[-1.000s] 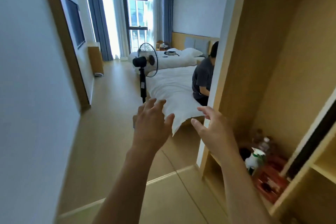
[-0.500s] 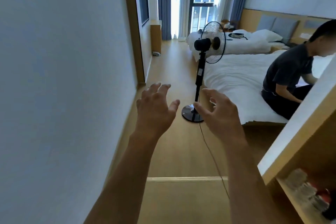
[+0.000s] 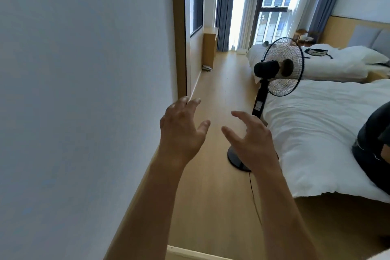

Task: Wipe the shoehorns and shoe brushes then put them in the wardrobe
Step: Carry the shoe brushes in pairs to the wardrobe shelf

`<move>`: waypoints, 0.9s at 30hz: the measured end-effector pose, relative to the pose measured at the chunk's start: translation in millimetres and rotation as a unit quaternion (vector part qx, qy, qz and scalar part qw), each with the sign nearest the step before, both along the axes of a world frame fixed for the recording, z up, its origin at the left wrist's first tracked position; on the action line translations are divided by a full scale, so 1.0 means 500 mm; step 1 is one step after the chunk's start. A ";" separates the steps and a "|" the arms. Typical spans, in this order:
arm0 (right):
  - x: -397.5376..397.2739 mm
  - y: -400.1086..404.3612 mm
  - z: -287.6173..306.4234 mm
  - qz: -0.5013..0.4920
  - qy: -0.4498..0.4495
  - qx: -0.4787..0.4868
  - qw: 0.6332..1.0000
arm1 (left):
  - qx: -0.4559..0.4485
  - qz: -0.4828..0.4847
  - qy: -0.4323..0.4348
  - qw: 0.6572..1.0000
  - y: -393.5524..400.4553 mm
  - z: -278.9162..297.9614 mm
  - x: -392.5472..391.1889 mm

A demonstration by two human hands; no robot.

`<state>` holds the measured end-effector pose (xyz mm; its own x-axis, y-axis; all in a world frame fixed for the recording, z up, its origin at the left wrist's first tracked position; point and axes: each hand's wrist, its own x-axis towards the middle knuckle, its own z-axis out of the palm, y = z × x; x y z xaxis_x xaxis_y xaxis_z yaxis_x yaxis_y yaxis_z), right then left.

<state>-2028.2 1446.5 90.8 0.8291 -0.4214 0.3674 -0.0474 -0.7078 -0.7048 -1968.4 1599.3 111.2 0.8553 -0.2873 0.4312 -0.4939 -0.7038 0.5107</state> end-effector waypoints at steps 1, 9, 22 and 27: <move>0.030 -0.013 0.001 0.001 -0.001 0.000 1.000 | -0.001 0.004 -0.001 1.000 -0.011 0.000 0.030; 0.291 -0.105 -0.004 -0.016 -0.009 -0.037 0.999 | -0.021 -0.022 -0.025 0.999 -0.104 -0.026 0.320; 0.781 -0.208 0.022 -0.099 0.007 -0.021 0.995 | 0.008 -0.086 -0.044 0.995 -0.214 -0.020 0.881; 0.936 -0.269 -0.002 -0.107 0.029 -0.031 0.993 | 0.028 -0.082 -0.042 0.995 -0.264 -0.037 1.040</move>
<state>-1560.3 1312.1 89.6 0.7437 -0.5680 0.3524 -0.2404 -0.7192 -0.6519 -1448.3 1467.2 92.5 0.7567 -0.4456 0.4785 -0.6436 -0.6363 0.4252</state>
